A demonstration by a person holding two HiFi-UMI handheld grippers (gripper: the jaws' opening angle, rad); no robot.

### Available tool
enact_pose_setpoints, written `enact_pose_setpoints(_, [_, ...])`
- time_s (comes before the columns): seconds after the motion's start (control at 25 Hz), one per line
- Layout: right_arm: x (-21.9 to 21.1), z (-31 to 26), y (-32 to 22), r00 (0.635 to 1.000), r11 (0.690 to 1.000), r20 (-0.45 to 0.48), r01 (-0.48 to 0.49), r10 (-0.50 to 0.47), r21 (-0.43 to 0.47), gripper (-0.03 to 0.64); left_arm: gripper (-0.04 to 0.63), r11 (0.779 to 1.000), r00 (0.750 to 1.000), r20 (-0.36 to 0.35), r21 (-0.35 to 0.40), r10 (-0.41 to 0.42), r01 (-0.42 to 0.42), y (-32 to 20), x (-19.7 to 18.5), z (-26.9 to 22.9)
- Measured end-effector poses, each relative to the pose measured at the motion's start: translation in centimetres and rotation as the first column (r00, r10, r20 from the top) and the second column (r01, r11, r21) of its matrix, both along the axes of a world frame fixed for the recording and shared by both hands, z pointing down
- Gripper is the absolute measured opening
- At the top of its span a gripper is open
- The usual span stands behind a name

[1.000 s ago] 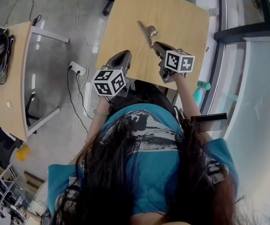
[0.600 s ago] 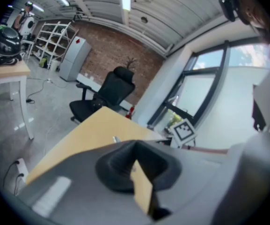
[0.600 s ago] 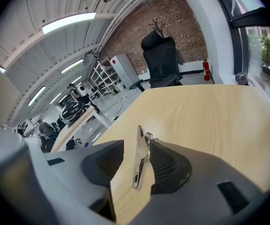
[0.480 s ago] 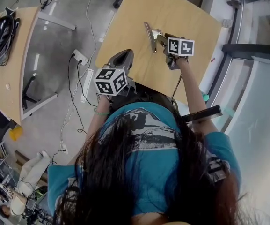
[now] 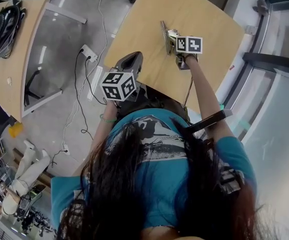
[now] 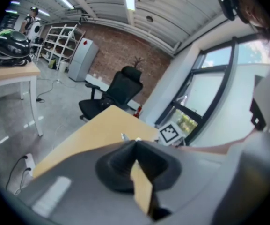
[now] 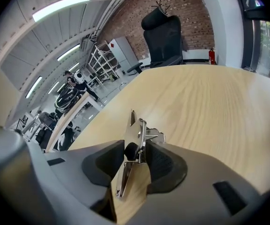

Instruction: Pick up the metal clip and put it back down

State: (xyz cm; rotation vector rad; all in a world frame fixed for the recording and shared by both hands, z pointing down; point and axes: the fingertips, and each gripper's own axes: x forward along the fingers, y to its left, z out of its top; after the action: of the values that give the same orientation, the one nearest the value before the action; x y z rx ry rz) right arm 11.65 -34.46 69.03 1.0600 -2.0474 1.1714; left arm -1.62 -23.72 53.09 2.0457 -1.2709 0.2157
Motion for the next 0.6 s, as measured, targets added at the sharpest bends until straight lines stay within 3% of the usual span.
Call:
enact_pose_setpoints(0.36, [-0.9, -1.7, 0.3, 0.996, 0.998, 0.065, -0.06, 0.06, -0.005, 0.101, 0.003, 1.0, 1.0, 0.003, -0.001, -0.002, 0.002, 0.1, -0.8, -0.1])
enact_pose_setpoints(0.6, [-1.9, -6.7, 2.0, 0.968, 0.991, 0.226, -0.123, 0.11, 0.046, 0.098, 0.003, 1.0, 1.0, 0.004, 0.017, 0.013, -0.013, 0.8, -1.1, -0.2])
